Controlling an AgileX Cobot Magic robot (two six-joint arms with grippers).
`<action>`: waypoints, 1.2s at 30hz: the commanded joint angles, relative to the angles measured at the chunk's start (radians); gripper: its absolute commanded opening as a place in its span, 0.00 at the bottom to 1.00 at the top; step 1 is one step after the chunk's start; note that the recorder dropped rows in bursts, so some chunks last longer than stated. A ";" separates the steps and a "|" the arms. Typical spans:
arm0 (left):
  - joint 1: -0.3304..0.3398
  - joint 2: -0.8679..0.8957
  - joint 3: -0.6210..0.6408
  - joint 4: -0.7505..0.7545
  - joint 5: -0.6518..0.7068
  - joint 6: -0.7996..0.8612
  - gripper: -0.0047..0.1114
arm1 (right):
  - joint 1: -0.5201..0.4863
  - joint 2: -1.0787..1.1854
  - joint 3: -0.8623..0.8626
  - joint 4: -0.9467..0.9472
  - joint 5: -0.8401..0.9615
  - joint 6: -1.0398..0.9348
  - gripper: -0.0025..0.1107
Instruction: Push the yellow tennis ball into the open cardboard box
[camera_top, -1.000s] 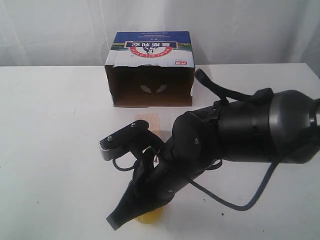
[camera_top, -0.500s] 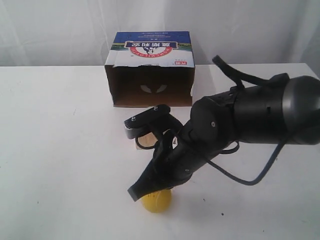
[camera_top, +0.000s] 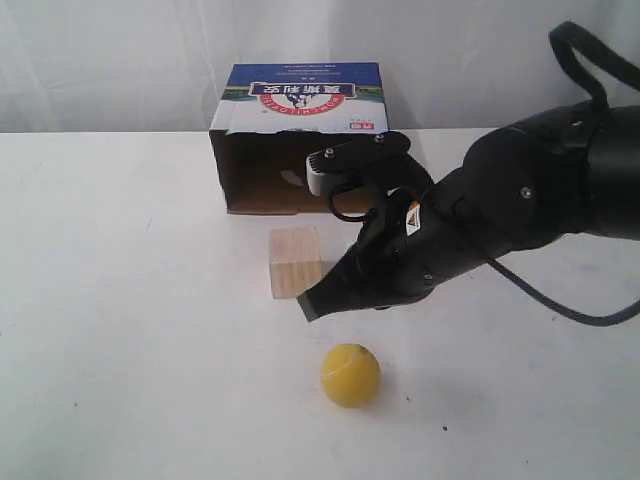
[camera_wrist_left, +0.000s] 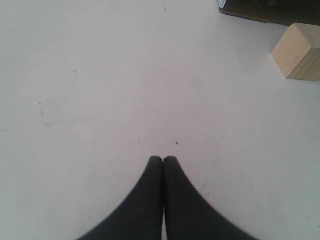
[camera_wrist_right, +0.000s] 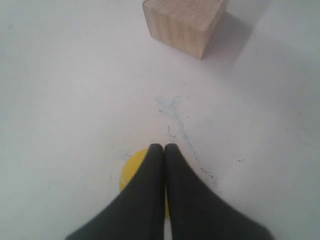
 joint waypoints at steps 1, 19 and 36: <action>-0.006 -0.005 0.005 -0.004 0.036 0.003 0.04 | 0.035 0.022 0.001 0.008 -0.008 0.006 0.02; -0.006 -0.005 0.005 -0.004 0.036 0.003 0.04 | 0.018 0.123 0.116 0.004 -0.020 0.000 0.02; -0.006 -0.005 0.005 -0.004 0.036 0.003 0.04 | -0.056 0.110 0.118 -0.080 -0.033 0.006 0.02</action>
